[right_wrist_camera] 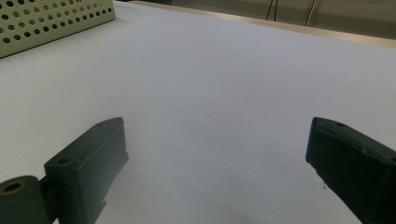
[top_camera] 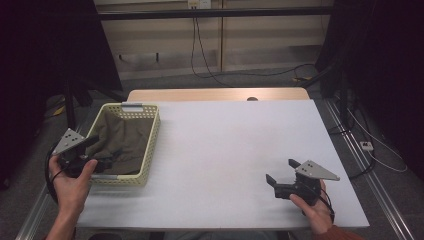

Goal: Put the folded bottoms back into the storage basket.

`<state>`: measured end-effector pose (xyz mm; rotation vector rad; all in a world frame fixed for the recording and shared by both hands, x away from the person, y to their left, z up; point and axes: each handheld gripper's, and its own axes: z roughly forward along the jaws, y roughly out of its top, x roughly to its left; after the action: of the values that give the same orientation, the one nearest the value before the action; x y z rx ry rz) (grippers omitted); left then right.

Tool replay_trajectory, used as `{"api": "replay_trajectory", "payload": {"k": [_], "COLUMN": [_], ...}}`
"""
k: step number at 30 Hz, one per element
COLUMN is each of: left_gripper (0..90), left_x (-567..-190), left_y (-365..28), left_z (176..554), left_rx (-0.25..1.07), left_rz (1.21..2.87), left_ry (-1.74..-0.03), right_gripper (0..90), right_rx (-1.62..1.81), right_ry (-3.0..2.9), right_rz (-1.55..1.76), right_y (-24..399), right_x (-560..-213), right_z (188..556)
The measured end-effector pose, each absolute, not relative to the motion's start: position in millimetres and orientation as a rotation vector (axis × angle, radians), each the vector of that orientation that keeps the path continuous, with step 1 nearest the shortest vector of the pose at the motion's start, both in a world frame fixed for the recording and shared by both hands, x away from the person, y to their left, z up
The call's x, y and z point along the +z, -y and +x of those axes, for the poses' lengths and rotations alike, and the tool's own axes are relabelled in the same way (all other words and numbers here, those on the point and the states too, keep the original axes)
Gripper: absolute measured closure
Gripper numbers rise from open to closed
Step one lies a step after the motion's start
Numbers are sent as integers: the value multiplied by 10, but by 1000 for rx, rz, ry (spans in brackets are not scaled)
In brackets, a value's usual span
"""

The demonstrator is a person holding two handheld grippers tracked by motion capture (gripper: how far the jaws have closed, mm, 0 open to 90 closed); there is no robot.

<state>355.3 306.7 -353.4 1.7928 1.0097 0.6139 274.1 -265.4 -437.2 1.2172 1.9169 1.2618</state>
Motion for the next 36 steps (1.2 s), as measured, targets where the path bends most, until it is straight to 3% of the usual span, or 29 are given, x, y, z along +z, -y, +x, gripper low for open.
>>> {"api": "replay_trajectory", "payload": {"k": [36], "left_gripper": [73], "left_x": [-3683], "left_y": [-2488], "left_z": [3294], "left_rx": [531], "left_rz": [1906], "left_ry": [-877], "right_gripper": [53], "right_rx": [1264], "right_ry": [-1925], "right_rz": [1211], "right_y": [2637], "right_x": [-4373], "right_z": [2756]}}
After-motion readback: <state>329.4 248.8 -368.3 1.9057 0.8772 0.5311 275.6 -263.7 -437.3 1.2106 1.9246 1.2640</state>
